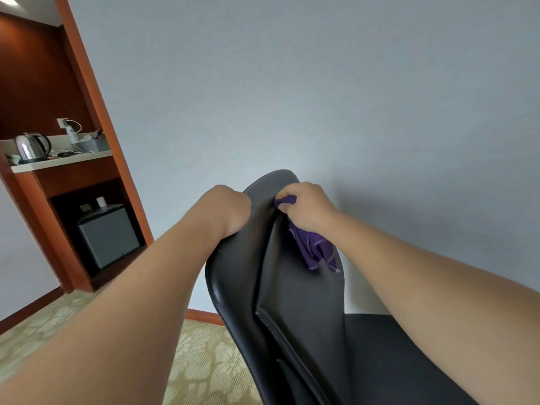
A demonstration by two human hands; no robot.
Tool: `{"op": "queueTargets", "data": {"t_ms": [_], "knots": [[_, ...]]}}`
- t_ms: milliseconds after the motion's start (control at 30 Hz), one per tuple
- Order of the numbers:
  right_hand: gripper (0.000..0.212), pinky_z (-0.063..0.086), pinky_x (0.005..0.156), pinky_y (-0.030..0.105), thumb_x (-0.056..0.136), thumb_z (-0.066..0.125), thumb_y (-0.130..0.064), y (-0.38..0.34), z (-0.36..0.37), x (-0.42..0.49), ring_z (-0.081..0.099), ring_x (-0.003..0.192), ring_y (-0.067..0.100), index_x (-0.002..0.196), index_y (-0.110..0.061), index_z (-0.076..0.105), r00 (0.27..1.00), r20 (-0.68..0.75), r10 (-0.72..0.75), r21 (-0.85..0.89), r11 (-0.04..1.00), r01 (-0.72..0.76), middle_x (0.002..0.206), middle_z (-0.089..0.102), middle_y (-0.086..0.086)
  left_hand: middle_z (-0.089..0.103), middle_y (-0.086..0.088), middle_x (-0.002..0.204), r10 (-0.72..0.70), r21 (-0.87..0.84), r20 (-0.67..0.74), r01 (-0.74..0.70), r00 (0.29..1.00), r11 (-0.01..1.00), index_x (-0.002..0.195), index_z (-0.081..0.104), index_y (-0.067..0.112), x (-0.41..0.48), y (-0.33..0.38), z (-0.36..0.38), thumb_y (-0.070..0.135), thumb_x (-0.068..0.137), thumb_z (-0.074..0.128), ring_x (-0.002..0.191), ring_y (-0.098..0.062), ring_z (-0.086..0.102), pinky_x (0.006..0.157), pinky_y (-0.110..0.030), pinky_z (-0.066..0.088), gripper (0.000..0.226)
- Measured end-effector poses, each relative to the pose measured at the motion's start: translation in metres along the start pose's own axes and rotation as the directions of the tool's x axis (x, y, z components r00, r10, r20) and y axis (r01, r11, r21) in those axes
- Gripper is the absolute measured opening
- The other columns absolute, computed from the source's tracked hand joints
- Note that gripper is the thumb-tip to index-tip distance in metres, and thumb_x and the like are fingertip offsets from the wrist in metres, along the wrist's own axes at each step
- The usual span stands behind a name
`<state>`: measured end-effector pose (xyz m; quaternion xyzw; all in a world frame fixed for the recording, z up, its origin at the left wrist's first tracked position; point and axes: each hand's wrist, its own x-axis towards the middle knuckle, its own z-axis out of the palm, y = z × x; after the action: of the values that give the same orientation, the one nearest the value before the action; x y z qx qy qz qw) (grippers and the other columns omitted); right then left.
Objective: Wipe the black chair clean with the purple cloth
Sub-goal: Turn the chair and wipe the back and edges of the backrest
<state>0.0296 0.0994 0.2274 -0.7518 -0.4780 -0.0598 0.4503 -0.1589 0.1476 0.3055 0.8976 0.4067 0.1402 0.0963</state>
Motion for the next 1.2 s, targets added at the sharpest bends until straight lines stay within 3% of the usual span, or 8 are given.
{"op": "queueTargets", "data": {"t_ms": [100, 267, 567, 767, 867, 1000, 1100, 1200], "knots": [[0.020, 0.039, 0.086, 0.016, 0.092, 0.066, -0.018, -0.019, -0.005, -0.030, 0.057, 0.101, 0.007, 0.109, -0.026, 0.074, 0.999, 0.011, -0.044, 0.035, 0.998, 0.044, 0.107, 0.065, -0.016, 0.048, -0.005, 0.081, -0.046, -0.080, -0.025, 0.043, 0.999, 0.996, 0.093, 0.057, 0.008, -0.005, -0.001, 0.002, 0.015, 0.098, 0.035, 0.071, -0.020, 0.046, 0.061, -0.027, 0.038, 0.023], [0.020, 0.033, 0.075, 0.000, 0.092, 0.069, -0.023, -0.047, -0.014, -0.086, 0.056, 0.095, 0.000, 0.109, -0.031, 0.073, 0.997, 0.023, -0.079, 0.087, 0.993, 0.076, 0.100, 0.062, -0.022, 0.042, 0.001, 0.073, -0.045, -0.125, -0.029, 0.041, 0.999, 0.991, 0.115, 0.061, 0.003, -0.017, 0.002, -0.001, 0.015, 0.099, 0.039, 0.076, -0.021, 0.047, 0.073, -0.029, 0.036, 0.030], [0.017, 0.038, 0.081, -0.001, 0.089, 0.073, -0.022, -0.081, -0.029, -0.178, 0.058, 0.097, -0.011, 0.103, -0.032, 0.074, 0.986, 0.016, -0.164, 0.231, 0.960, 0.156, 0.100, 0.069, -0.022, 0.054, -0.009, 0.098, -0.066, -0.139, -0.040, 0.060, 0.997, 0.989, 0.104, 0.060, 0.007, -0.039, 0.009, -0.002, 0.008, 0.098, 0.030, 0.082, -0.024, 0.047, 0.072, -0.030, 0.038, 0.031], [0.019, 0.044, 0.082, 0.007, 0.087, 0.074, -0.016, -0.091, -0.032, -0.224, 0.062, 0.094, -0.002, 0.102, -0.026, 0.075, 0.977, -0.053, -0.205, 0.284, 0.935, 0.212, 0.098, 0.069, -0.016, 0.057, -0.014, 0.131, -0.066, -0.166, -0.037, 0.059, 0.997, 0.984, 0.127, 0.059, 0.004, -0.048, 0.013, -0.005, 0.016, 0.099, 0.037, 0.091, -0.023, 0.042, 0.083, -0.036, 0.040, 0.037], [0.020, 0.049, 0.082, 0.014, 0.088, 0.073, -0.011, -0.093, -0.030, -0.244, 0.064, 0.094, 0.002, 0.104, -0.022, 0.075, 0.969, -0.122, -0.214, 0.315, 0.918, 0.242, 0.097, 0.068, -0.014, 0.058, -0.016, 0.125, -0.094, -0.098, -0.051, 0.089, 0.994, 0.991, 0.112, 0.058, 0.005, -0.055, 0.016, -0.004, 0.009, 0.099, 0.027, 0.090, -0.027, 0.046, 0.078, -0.033, 0.037, 0.034], [0.022, 0.048, 0.086, 0.016, 0.090, 0.069, -0.009, -0.092, -0.023, -0.269, 0.063, 0.099, 0.006, 0.110, -0.018, 0.073, 0.954, -0.236, -0.186, 0.348, 0.900, 0.262, 0.103, 0.066, -0.013, 0.060, -0.017, 0.119, -0.054, -0.011, -0.049, 0.054, 0.997, 0.998, 0.123, 0.058, 0.000, -0.066, 0.021, -0.005, 0.012, 0.100, 0.033, 0.106, -0.036, 0.056, 0.077, -0.033, 0.034, 0.036], [0.022, 0.047, 0.088, 0.017, 0.093, 0.067, -0.011, -0.093, -0.015, -0.287, 0.062, 0.102, 0.006, 0.114, -0.017, 0.070, 0.927, -0.355, -0.124, 0.354, 0.900, 0.256, 0.107, 0.064, -0.012, 0.052, -0.009, 0.073, -0.035, 0.104, -0.029, 0.038, 0.999, 0.994, 0.087, 0.058, 0.000, -0.078, 0.026, -0.006, -0.001, 0.093, 0.033, 0.061, -0.024, 0.048, 0.064, -0.032, 0.038, 0.026], [0.024, 0.050, 0.091, 0.026, 0.095, 0.065, -0.013, -0.093, -0.010, -0.305, 0.062, 0.106, 0.012, 0.118, -0.017, 0.069, 0.897, -0.441, -0.013, 0.413, 0.885, 0.216, 0.110, 0.062, -0.009, 0.052, -0.010, 0.068, -0.039, 0.134, 0.001, 0.039, 0.999, 0.990, 0.086, 0.060, 0.000, -0.091, 0.032, -0.005, -0.003, 0.091, 0.038, 0.069, -0.027, 0.058, 0.062, -0.032, 0.040, 0.023]]}}
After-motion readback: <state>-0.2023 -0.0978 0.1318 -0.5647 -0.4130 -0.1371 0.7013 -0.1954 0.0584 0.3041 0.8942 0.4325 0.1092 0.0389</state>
